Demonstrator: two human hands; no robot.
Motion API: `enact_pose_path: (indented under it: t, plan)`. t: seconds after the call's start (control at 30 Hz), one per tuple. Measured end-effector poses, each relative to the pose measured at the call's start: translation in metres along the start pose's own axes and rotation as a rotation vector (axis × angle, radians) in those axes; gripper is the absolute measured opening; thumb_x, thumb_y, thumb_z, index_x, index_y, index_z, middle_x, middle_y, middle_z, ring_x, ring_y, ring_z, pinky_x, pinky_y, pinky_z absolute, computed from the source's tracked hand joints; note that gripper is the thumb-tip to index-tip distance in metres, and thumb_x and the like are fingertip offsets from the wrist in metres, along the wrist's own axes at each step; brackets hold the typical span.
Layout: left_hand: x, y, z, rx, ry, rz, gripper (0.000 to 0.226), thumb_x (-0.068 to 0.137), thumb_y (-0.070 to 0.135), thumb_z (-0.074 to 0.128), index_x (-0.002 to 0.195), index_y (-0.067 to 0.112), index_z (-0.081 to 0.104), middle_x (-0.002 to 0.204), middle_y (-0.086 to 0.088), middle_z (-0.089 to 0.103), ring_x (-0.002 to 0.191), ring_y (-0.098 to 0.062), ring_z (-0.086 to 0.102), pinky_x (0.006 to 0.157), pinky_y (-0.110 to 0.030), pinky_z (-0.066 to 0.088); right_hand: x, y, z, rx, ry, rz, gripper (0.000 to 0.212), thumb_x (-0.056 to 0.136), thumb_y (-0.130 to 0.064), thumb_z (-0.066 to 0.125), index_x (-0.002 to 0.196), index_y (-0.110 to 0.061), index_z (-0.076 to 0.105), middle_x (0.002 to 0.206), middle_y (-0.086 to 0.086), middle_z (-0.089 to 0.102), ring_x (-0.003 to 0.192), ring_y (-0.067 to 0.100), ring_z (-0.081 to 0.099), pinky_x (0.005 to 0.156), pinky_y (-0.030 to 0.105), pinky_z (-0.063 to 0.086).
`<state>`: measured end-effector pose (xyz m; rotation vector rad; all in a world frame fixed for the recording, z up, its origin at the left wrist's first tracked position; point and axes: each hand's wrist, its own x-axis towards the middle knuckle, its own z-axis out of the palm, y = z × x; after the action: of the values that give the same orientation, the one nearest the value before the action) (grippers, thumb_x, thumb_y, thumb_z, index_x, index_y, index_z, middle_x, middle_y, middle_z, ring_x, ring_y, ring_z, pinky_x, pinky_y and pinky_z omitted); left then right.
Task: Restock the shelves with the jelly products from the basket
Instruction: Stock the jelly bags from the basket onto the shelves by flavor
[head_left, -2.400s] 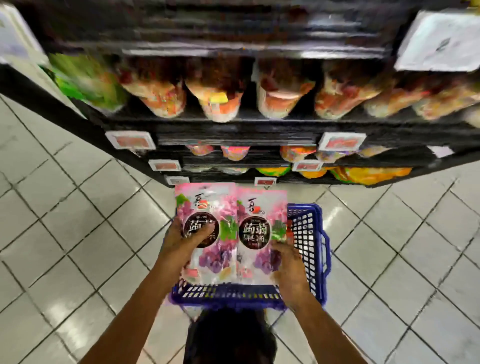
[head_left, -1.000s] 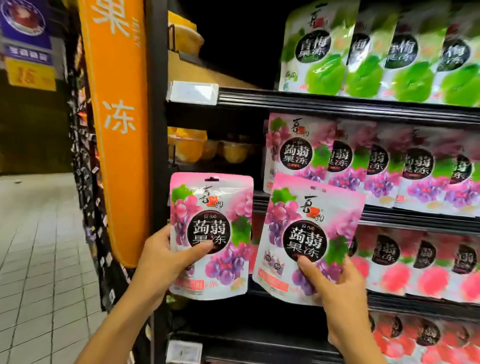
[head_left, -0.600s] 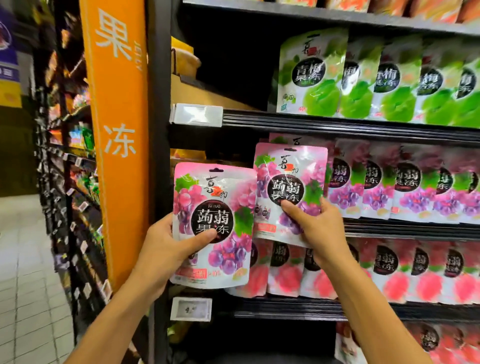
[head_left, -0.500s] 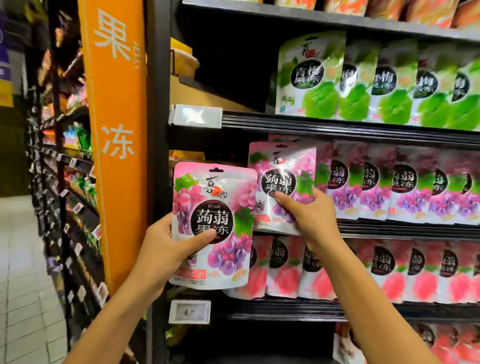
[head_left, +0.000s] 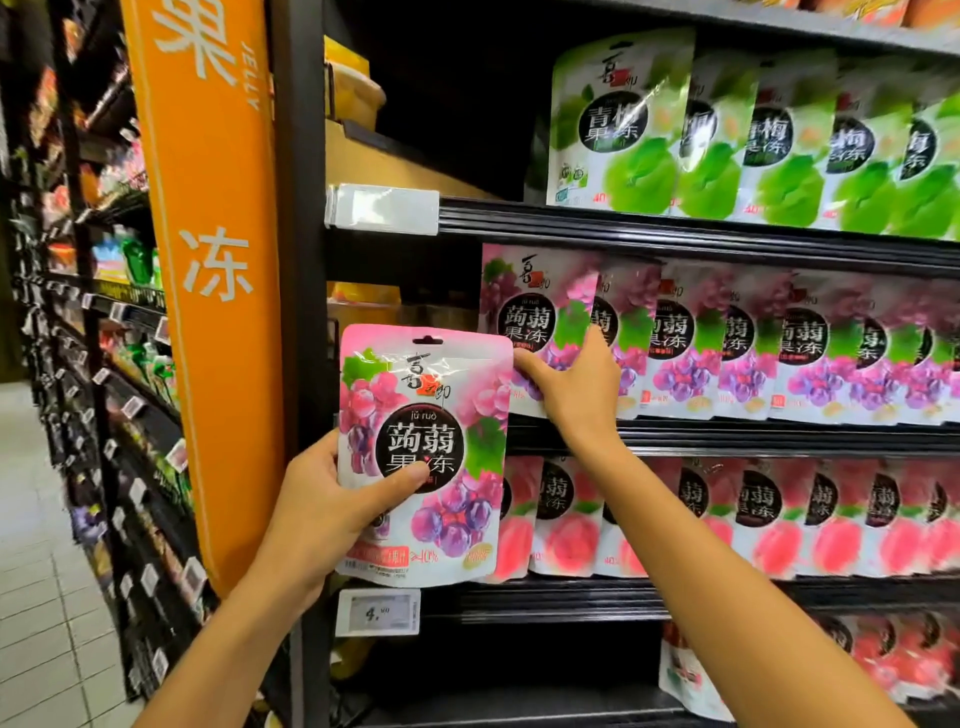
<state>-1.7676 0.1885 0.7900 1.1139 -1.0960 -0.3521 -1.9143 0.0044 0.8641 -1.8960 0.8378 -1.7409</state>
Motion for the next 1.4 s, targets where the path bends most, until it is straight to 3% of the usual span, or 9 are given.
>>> enact_pose_path:
  t: [0.17,0.27,0.33,0.47,0.83,1.0,1.23,1.3,1.4]
  plan:
    - [-0.002,-0.006,0.0,-0.02,0.018,-0.006,0.031,0.058,0.038,0.084,0.085,0.039,0.067,0.089,-0.001,0.077,0.074,-0.022,0.075,0.05,-0.021,0.054,-0.007,-0.003,-0.019,-0.049,-0.053,-0.068,0.042,0.076,-0.023,0.082,0.081,-0.009,0.043,0.059,-0.005,0.05,0.049,0.001,0.052,0.044,0.011,0.036]
    - [-0.002,-0.011,0.001,-0.037,0.017,-0.012,0.032,0.06,0.035,0.084,0.087,0.036,0.068,0.092,-0.003,0.077,0.077,-0.024,0.075,0.056,-0.025,0.057,-0.013,0.002,-0.031,-0.225,-0.074,-0.063,0.043,0.077,-0.032,0.081,0.105,-0.009,0.059,0.076,0.004,0.062,0.073,0.021,0.06,0.064,0.031,0.049]
    - [-0.002,-0.013,0.002,-0.04,0.018,-0.015,0.032,0.061,0.034,0.084,0.089,0.034,0.068,0.093,-0.004,0.077,0.079,-0.025,0.075,0.059,-0.028,0.059,-0.017,0.008,-0.037,-0.355,-0.049,-0.037,0.05,0.077,-0.039,0.08,0.118,-0.017,0.059,0.078,-0.006,0.06,0.08,0.02,0.061,0.069,0.036,0.049]
    - [-0.001,-0.012,0.009,-0.041,0.017,-0.013,0.032,0.06,0.036,0.084,0.088,0.034,0.069,0.091,-0.004,0.077,0.076,-0.024,0.075,0.053,-0.024,0.056,-0.021,0.013,-0.041,-0.461,-0.003,0.007,0.046,0.073,-0.049,0.079,0.112,-0.034,0.061,0.076,-0.017,0.06,0.084,0.012,0.063,0.073,0.033,0.044]
    - [0.009,-0.003,0.022,-0.027,0.008,-0.014,0.038,0.065,0.033,0.083,0.099,0.027,0.066,0.094,-0.003,0.077,0.081,-0.024,0.075,0.061,-0.032,0.059,-0.014,0.023,-0.041,-0.395,0.011,0.049,0.038,0.073,-0.046,0.079,0.106,-0.035,0.062,0.072,-0.016,0.067,0.08,0.009,0.065,0.07,0.031,0.042]
    - [0.014,-0.002,0.026,-0.044,0.019,-0.034,0.041,0.063,0.031,0.084,0.1,0.024,0.068,0.097,-0.005,0.076,0.086,-0.026,0.074,0.08,-0.048,0.058,-0.017,0.025,-0.046,-0.333,0.011,-0.002,0.028,0.078,-0.041,0.078,0.101,-0.032,0.063,0.07,-0.018,0.061,0.076,0.009,0.065,0.069,0.032,0.047]
    - [0.022,0.008,0.036,-0.045,0.017,-0.025,0.045,0.064,0.034,0.082,0.105,0.021,0.067,0.096,-0.002,0.077,0.085,-0.023,0.075,0.074,-0.04,0.06,-0.019,0.009,-0.054,-0.245,0.042,-0.13,0.019,0.09,-0.036,0.066,0.097,-0.019,0.067,0.081,-0.011,0.065,0.076,0.012,0.062,0.07,0.032,0.051]
    - [0.028,0.013,0.037,-0.041,0.007,-0.018,0.039,0.066,0.034,0.082,0.1,0.023,0.067,0.094,-0.001,0.077,0.083,-0.021,0.075,0.068,-0.033,0.061,-0.023,-0.003,-0.056,-0.054,-0.074,-0.144,0.018,0.092,-0.037,0.064,0.092,-0.02,0.069,0.08,-0.006,0.068,0.075,0.009,0.064,0.067,0.023,0.051]
    - [0.043,0.022,0.041,-0.013,-0.009,-0.021,0.029,0.075,0.032,0.079,0.1,0.02,0.067,0.095,-0.002,0.077,0.084,-0.022,0.075,0.072,-0.036,0.061,-0.03,-0.022,-0.053,0.181,-0.464,0.089,0.015,0.087,-0.043,0.068,0.084,-0.028,0.073,0.076,0.001,0.072,0.065,0.005,0.065,0.055,0.019,0.051]
